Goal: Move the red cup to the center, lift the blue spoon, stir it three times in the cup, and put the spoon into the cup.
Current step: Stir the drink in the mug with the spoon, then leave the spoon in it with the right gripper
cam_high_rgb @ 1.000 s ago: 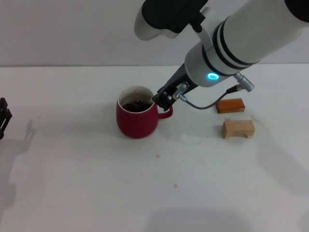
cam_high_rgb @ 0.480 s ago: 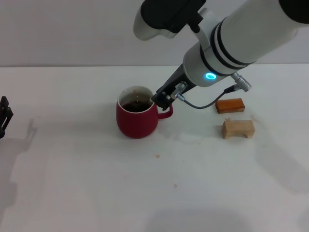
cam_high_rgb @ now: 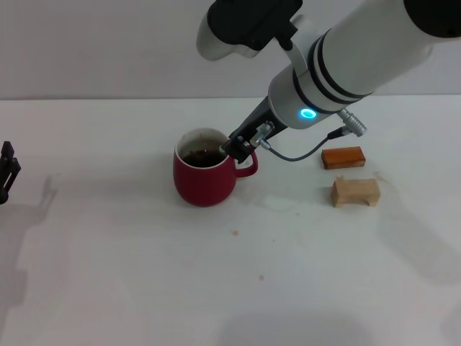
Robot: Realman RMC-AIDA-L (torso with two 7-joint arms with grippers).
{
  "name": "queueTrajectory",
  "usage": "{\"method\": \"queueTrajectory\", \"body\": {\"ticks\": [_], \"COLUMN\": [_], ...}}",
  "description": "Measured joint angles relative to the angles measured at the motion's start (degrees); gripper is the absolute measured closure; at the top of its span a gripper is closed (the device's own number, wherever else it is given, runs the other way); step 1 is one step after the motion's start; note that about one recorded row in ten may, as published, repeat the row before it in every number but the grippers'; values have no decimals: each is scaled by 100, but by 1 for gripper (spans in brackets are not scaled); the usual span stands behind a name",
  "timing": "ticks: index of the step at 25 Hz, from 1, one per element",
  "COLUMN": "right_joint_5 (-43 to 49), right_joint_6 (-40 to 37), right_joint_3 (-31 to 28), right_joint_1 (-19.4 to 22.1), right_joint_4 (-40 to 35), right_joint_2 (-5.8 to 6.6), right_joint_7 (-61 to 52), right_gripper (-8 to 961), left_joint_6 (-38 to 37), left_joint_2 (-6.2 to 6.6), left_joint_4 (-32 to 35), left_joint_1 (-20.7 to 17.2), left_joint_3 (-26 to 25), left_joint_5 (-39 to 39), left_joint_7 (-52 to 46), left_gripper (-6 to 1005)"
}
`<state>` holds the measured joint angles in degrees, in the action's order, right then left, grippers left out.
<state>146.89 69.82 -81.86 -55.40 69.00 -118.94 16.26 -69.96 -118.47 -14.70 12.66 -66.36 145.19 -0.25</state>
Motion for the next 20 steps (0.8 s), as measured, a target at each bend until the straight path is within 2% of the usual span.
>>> {"method": "queueTrajectory", "body": {"ticks": [9, 20], "right_joint_5": [47, 111], "right_joint_6": [-145, 123], "right_joint_3": [-50, -48], "right_joint_1": [11, 87], "right_joint_4": [-114, 58], "right_joint_2": [13, 18], "right_joint_7": [-13, -101], "right_gripper": [827, 825], "left_joint_6": [0, 0], "left_joint_2": [8, 8], "left_joint_4": [55, 64], "left_joint_1": [45, 53], "left_joint_3": [0, 0], "left_joint_5": [12, 34], "left_joint_7": [1, 7], "left_gripper": [145, 145]}}
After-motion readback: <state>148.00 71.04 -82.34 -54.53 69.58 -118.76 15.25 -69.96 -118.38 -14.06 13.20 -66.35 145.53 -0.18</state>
